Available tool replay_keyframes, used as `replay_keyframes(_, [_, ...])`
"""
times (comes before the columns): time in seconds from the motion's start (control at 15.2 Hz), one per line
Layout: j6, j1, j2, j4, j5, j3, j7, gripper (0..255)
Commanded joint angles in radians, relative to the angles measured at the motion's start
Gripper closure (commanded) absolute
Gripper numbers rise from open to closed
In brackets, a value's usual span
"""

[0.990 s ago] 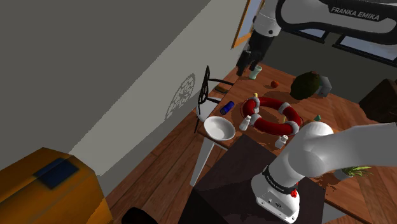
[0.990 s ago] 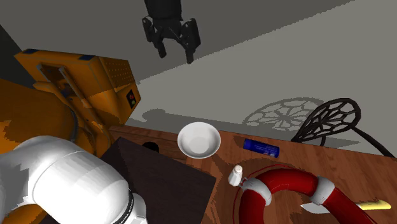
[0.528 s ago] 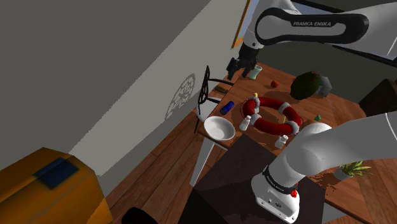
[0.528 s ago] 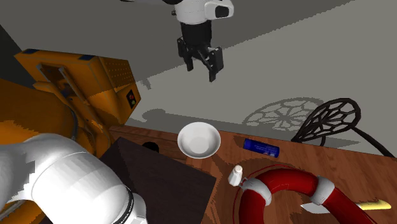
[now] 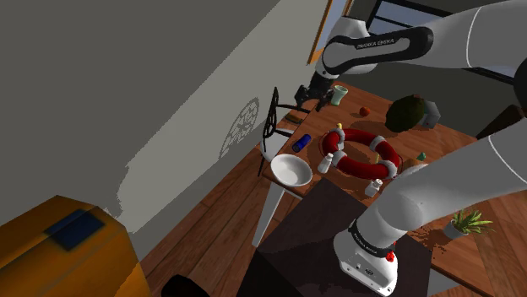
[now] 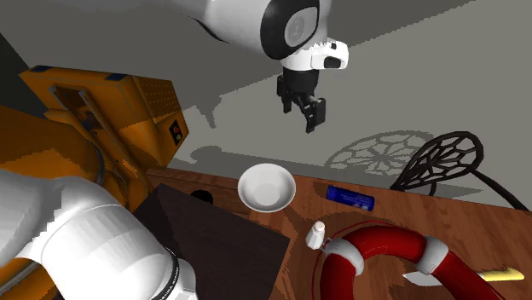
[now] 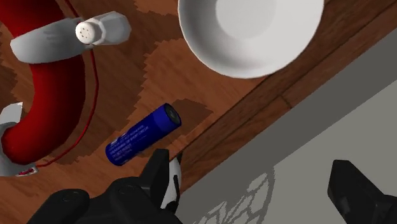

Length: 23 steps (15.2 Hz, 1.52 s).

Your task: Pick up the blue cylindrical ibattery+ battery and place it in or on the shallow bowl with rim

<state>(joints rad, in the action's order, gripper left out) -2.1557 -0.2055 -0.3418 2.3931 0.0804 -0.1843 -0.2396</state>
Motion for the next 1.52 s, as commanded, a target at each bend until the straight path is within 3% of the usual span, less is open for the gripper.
replay_keyframes(0.0, [-0.063, -0.013, 0.061, -0.002, -0.017, -0.018, -0.026, 0])
replay_keyframes(0.59, [-0.287, -0.066, 0.346, -0.066, -0.168, -0.105, -0.067, 0])
replay_keyframes(0.99, [-0.397, -0.122, 0.545, -0.14, -0.345, -0.126, -0.042, 0])
replay_keyframes(1.45, [-0.484, -0.238, 0.773, -0.255, -0.566, -0.088, -0.003, 0])
